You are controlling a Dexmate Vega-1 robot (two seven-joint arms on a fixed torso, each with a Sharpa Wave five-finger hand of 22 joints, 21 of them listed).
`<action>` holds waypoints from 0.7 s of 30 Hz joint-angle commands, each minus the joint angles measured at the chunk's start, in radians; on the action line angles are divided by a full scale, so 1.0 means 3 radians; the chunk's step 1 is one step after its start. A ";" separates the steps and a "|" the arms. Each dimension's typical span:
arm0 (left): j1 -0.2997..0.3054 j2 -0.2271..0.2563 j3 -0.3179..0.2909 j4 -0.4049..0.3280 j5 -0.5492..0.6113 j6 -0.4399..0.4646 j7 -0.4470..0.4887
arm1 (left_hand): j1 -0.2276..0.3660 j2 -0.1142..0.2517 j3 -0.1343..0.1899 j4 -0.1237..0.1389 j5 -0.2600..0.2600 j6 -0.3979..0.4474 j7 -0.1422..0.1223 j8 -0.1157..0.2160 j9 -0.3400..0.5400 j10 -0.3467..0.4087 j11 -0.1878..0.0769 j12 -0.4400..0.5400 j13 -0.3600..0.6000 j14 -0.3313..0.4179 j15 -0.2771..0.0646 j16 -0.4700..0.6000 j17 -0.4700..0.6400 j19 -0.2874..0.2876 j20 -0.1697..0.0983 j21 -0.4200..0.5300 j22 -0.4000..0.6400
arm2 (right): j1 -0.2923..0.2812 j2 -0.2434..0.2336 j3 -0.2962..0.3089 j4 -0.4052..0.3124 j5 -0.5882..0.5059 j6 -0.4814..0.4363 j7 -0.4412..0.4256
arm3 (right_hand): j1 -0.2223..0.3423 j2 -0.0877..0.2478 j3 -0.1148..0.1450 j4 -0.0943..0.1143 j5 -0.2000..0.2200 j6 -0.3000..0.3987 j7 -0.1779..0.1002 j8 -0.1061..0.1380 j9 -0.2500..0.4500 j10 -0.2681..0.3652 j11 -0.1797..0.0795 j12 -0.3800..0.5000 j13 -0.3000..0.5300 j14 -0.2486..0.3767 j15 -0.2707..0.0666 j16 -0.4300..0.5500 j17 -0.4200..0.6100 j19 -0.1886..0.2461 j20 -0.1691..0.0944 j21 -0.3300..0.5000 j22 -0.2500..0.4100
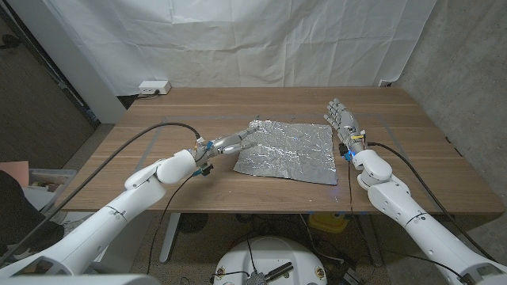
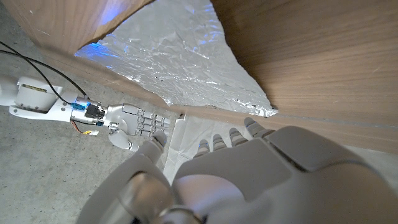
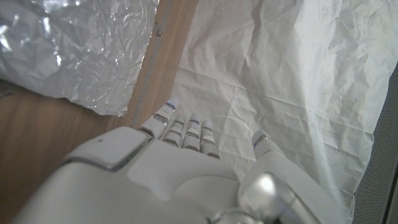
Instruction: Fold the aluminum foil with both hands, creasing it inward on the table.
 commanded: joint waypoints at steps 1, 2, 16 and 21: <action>-0.0122 -0.0007 0.0132 0.0059 0.0272 0.0067 -0.0142 | 0.0000 0.0157 0.0017 0.0009 -0.0002 0.0000 -0.0032 0.0003 0.0006 -0.0049 0.0001 0.0012 0.0010 -0.0364 -0.0074 0.0007 0.0006 -0.0323 -0.0011 -0.0018 0.0005 | 0.0048 0.0014 -0.0011 0.0063 0.0004 0.0000 0.0028 | 0.0022 0.0018 0.0016 -0.0009 -0.0009 0.0032 -0.0016 0.0014 0.0018 0.0031 0.0000 0.0013 0.0015 -0.0019 0.0004 0.0018 0.0007 0.0024 -0.0010 0.0021 0.0017; -0.0135 -0.0010 0.0143 0.0064 0.0288 0.0068 -0.0154 | -0.0001 0.0157 0.0017 0.0010 -0.0002 0.0000 -0.0031 0.0003 0.0006 -0.0051 -0.0003 0.0011 0.0010 -0.0365 -0.0075 0.0007 0.0006 -0.0323 -0.0012 -0.0019 0.0005 | 0.0051 0.0016 -0.0010 0.0068 0.0004 0.0001 0.0027 | 0.0021 0.0018 0.0016 -0.0009 -0.0009 0.0031 -0.0017 0.0013 0.0018 0.0034 0.0002 0.0014 0.0015 -0.0019 0.0004 0.0018 0.0007 0.0024 -0.0008 0.0021 0.0017; -0.0239 -0.0020 0.0255 0.0018 0.0496 0.0274 -0.0409 | -0.0036 0.0142 0.0005 0.0037 -0.0009 0.0026 -0.0033 0.0008 0.0006 -0.0059 -0.0015 0.0006 0.0011 -0.0376 -0.0078 0.0012 0.0012 -0.0327 -0.0020 -0.0028 0.0008 | 0.0084 0.0005 -0.0008 0.0122 -0.0026 -0.0010 0.0010 | 0.0013 0.0027 0.0019 -0.0005 -0.0012 0.0034 -0.0018 0.0014 0.0018 0.0033 -0.0003 0.0014 0.0015 -0.0018 0.0002 0.0021 0.0011 0.0026 -0.0011 0.0022 0.0017; -0.0256 -0.0028 0.0268 0.0021 0.0511 0.0310 -0.0452 | -0.0053 0.0134 -0.0002 0.0047 -0.0011 0.0064 -0.0020 0.0019 0.0005 -0.0054 -0.0006 0.0006 0.0010 -0.0365 -0.0087 0.0019 0.0014 -0.0307 -0.0024 -0.0023 0.0009 | 0.0122 -0.0043 -0.0024 0.0105 -0.0098 -0.0079 -0.0025 | 0.0012 0.0034 0.0022 -0.0006 -0.0013 0.0043 -0.0015 0.0017 0.0018 0.0030 0.0003 0.0012 0.0015 -0.0025 -0.0001 0.0019 0.0012 0.0025 -0.0013 0.0022 0.0017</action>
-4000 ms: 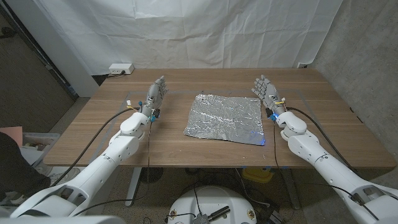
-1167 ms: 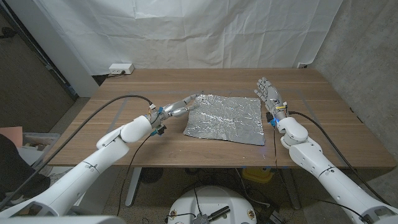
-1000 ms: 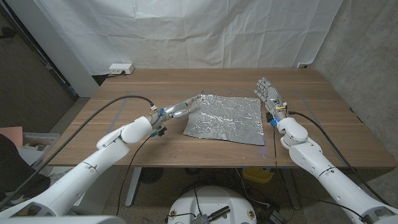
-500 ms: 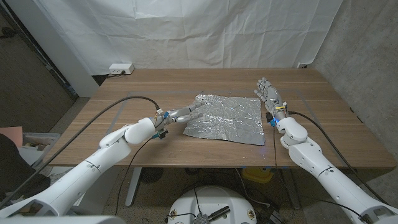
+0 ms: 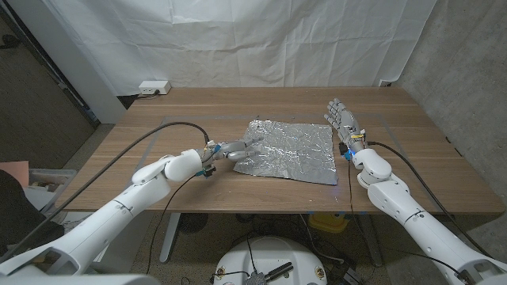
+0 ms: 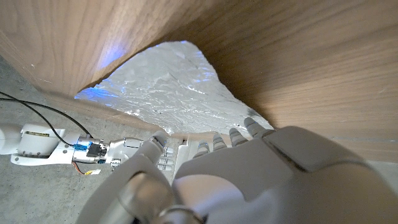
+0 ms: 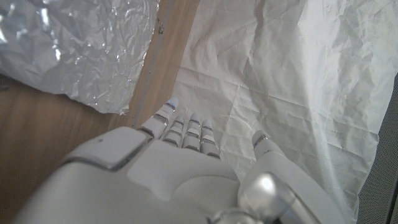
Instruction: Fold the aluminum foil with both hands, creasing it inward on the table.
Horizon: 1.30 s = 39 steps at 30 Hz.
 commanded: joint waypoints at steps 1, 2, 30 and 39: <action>-0.0070 -0.0015 0.0067 -0.0020 0.0109 0.0140 -0.0180 | -0.0026 0.0163 0.0003 0.0025 -0.0012 0.0035 0.0011 0.0019 0.0005 -0.0054 -0.0007 0.0006 0.0010 -0.0364 -0.0091 0.0020 0.0014 -0.0305 -0.0028 -0.0003 0.0010 | 0.0062 -0.0065 -0.0018 0.0004 -0.0105 -0.0090 -0.0055 | 0.0013 0.0033 0.0022 -0.0007 0.0003 0.0025 0.0004 0.0017 0.0018 0.0028 0.0003 0.0012 0.0015 -0.0025 -0.0001 0.0019 0.0012 0.0025 -0.0014 0.0022 0.0017; -0.0073 -0.0016 0.0070 -0.0019 0.0116 0.0142 -0.0179 | -0.0029 0.0163 0.0002 0.0026 -0.0012 0.0036 0.0012 0.0018 0.0005 -0.0057 -0.0001 0.0005 0.0010 -0.0364 -0.0088 0.0020 0.0014 -0.0305 -0.0027 -0.0003 0.0010 | 0.0073 -0.0067 -0.0018 0.0009 -0.0111 -0.0092 -0.0056 | 0.0016 0.0032 0.0023 -0.0011 0.0003 0.0026 0.0005 0.0017 0.0018 0.0028 0.0000 0.0012 0.0015 -0.0025 -0.0001 0.0018 0.0011 0.0023 -0.0013 0.0021 0.0017; -0.0142 -0.0024 0.0238 -0.0098 0.0561 0.0283 -0.0355 | -0.0149 0.0039 -0.0087 0.0036 -0.0024 0.0318 0.0081 0.0062 -0.0003 0.0019 -0.0042 0.0016 0.0003 -0.0347 -0.0141 0.0022 0.0016 -0.0294 -0.0051 -0.0026 0.0013 | 0.0206 -0.0342 -0.0112 -0.0431 -0.0560 -0.1208 -0.0654 | 0.0007 0.0148 0.0064 0.0018 -0.0007 0.0121 0.0031 0.0044 0.0019 0.0084 0.0013 0.0033 0.0016 0.0018 -0.0006 0.0045 0.0018 0.0074 -0.0047 0.0039 0.0017; -0.0145 -0.0047 0.0241 -0.0083 0.0569 0.0284 -0.0359 | -0.0171 0.0033 -0.0100 0.0040 -0.0022 0.0335 0.0086 0.0052 -0.0003 0.0022 -0.0044 0.0013 0.0003 -0.0349 -0.0143 0.0022 0.0016 -0.0290 -0.0063 -0.0029 0.0013 | 0.0215 -0.0439 -0.0121 -0.0610 -0.0689 -0.1663 -0.0757 | 0.0020 0.0155 0.0068 0.0009 -0.0016 0.0132 0.0038 0.0043 0.0019 0.0094 0.0019 0.0035 0.0017 0.0021 -0.0001 0.0044 0.0017 0.0077 -0.0038 0.0038 0.0017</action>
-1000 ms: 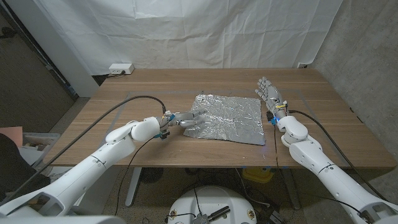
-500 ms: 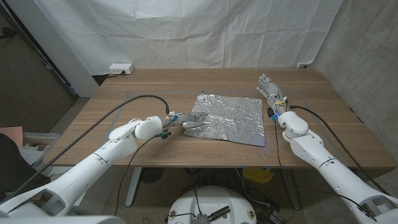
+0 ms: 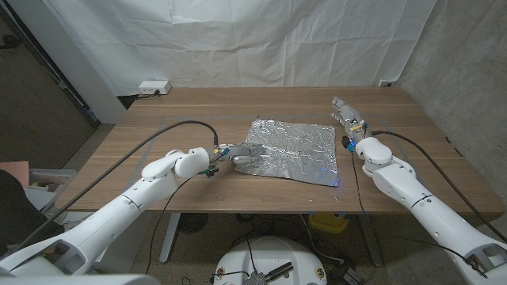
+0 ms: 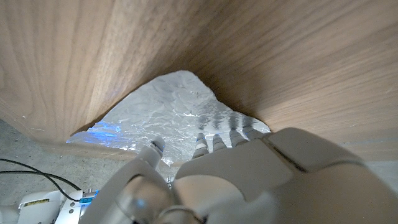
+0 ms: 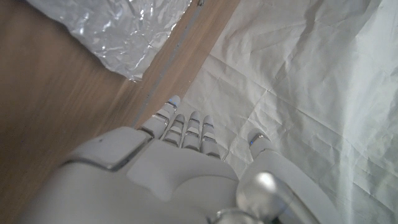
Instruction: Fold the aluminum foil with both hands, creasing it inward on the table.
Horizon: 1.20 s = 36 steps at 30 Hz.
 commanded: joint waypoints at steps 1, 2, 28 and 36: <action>-0.0006 -0.0030 0.0022 0.0008 0.0058 0.0024 -0.0032 | -0.0002 0.0080 -0.0023 -0.0001 0.0007 0.0027 -0.0010 -0.0001 0.0004 -0.0009 -0.0015 0.0013 0.0011 -0.0351 -0.0140 0.0021 0.0017 -0.0279 -0.0011 0.0015 0.0016 | 0.0006 -0.0150 -0.0025 -0.0302 -0.0232 -0.0745 -0.0270 | 0.0012 0.0040 0.0020 -0.0010 -0.0017 0.0024 -0.0011 0.0017 0.0019 0.0038 0.0000 0.0023 0.0017 0.0020 0.0000 0.0019 0.0011 0.0029 0.0011 0.0009 0.0017; -0.0007 -0.0033 0.0021 0.0011 0.0055 0.0021 -0.0030 | -0.0004 0.0080 -0.0023 0.0000 0.0007 0.0027 -0.0010 -0.0002 0.0004 -0.0009 -0.0013 0.0013 0.0011 -0.0351 -0.0141 0.0021 0.0017 -0.0278 -0.0014 0.0015 0.0016 | 0.0008 -0.0154 -0.0022 -0.0307 -0.0225 -0.0778 -0.0257 | 0.0012 0.0039 0.0019 -0.0010 -0.0019 0.0024 -0.0012 0.0017 0.0019 0.0039 -0.0002 0.0023 0.0017 0.0022 0.0004 0.0020 0.0011 0.0029 0.0014 0.0009 0.0017; -0.0061 -0.0062 0.0035 0.0062 0.0091 -0.0008 -0.0030 | -0.0039 0.0105 -0.0038 0.0002 0.0019 -0.0052 -0.0035 -0.0061 0.0005 -0.0021 -0.0027 0.0000 0.0012 -0.0365 -0.0151 0.0017 0.0014 -0.0290 -0.0035 -0.0005 0.0017 | 0.0073 -0.0130 0.0021 -0.0090 0.0078 -0.0886 0.0197 | -0.0058 0.0026 -0.0024 0.0048 -0.0061 -0.0012 0.0025 -0.0011 0.0021 0.0055 0.0028 0.0023 0.0019 0.0051 0.0066 0.0044 0.0033 0.0080 0.0068 0.0022 0.0017; -0.0104 -0.0079 0.0054 0.0114 0.0093 -0.0039 -0.0035 | -0.0046 0.0112 -0.0041 0.0002 0.0022 -0.0096 -0.0035 -0.0077 0.0006 -0.0039 -0.0021 -0.0008 0.0013 -0.0381 -0.0152 0.0012 0.0014 -0.0295 -0.0045 -0.0012 0.0017 | 0.0038 -0.0131 0.0053 -0.0082 0.0145 -0.0790 0.0261 | -0.0089 0.0011 -0.0017 0.0084 -0.0074 -0.0071 0.0064 -0.0027 0.0023 0.0104 0.0079 0.0038 0.0021 0.0295 0.0152 0.0098 0.0026 0.0342 0.0194 0.0092 0.0020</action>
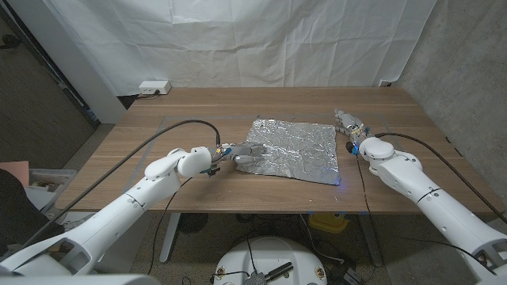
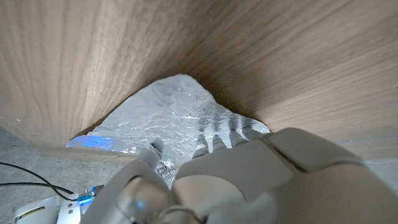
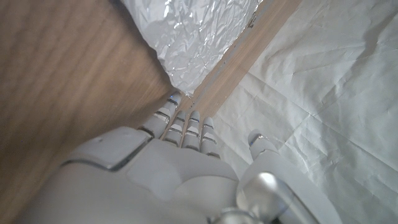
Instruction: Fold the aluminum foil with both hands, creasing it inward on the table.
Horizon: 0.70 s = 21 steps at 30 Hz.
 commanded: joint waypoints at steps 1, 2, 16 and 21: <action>-0.0054 -0.0024 0.0024 0.0064 0.0010 -0.0043 -0.0004 | -0.0003 0.0157 -0.0014 0.0002 0.0023 -0.0038 -0.0001 -0.0011 0.0005 -0.0024 -0.0007 -0.0009 0.0012 -0.0382 -0.0149 0.0012 0.0012 -0.0288 -0.0006 0.0003 0.0016 | -0.0020 -0.0007 0.0038 0.0032 0.0111 0.0076 0.0126 | -0.0039 0.0003 0.0013 0.0031 0.0002 -0.0036 0.0022 -0.0013 0.0007 0.0057 0.0029 0.0028 0.0006 0.0129 0.0023 0.0038 0.0004 0.0153 0.0050 0.0053 0.0022; -0.0058 -0.0026 0.0026 0.0071 0.0008 -0.0048 -0.0005 | -0.0003 0.0158 -0.0014 0.0002 0.0023 -0.0041 -0.0001 -0.0012 0.0005 -0.0027 -0.0006 -0.0010 0.0012 -0.0381 -0.0151 0.0013 0.0012 -0.0288 -0.0007 0.0003 0.0016 | -0.0025 -0.0007 0.0043 0.0027 0.0121 0.0077 0.0128 | -0.0040 0.0002 0.0015 0.0033 0.0001 -0.0038 0.0023 -0.0012 0.0007 0.0063 0.0032 0.0029 0.0006 0.0149 0.0034 0.0040 0.0003 0.0182 0.0062 0.0061 0.0023; -0.0116 -0.0051 0.0044 0.0169 -0.0016 -0.0108 0.0006 | -0.0009 0.0170 -0.0016 0.0001 0.0027 -0.0066 0.0009 -0.0015 0.0006 -0.0047 -0.0009 -0.0016 0.0013 -0.0403 -0.0147 0.0008 0.0011 -0.0298 -0.0018 -0.0007 0.0016 | -0.0034 -0.0086 0.0034 -0.0177 0.0127 -0.0209 0.0052 | -0.0054 -0.0043 0.0060 0.0053 -0.0016 -0.0129 0.0033 -0.0007 0.0007 0.0139 0.0084 0.0041 0.0009 0.0545 0.0172 0.0067 0.0003 0.0930 0.0367 0.0234 0.0031; -0.0141 -0.0061 0.0051 0.0213 -0.0030 -0.0138 0.0013 | -0.0010 0.0173 -0.0017 0.0000 0.0028 -0.0071 0.0012 -0.0014 0.0007 -0.0052 -0.0008 -0.0018 0.0013 -0.0408 -0.0145 0.0008 0.0011 -0.0301 -0.0019 -0.0011 0.0016 | 0.0028 -0.0154 0.0011 -0.0293 0.0170 -0.0554 0.0080 | -0.0083 -0.0093 0.0054 0.0059 -0.0020 -0.0077 0.0114 0.0012 0.0006 0.0296 0.0188 0.0071 0.0005 0.0779 0.0240 0.0097 0.0003 0.1209 0.0432 0.0279 0.0027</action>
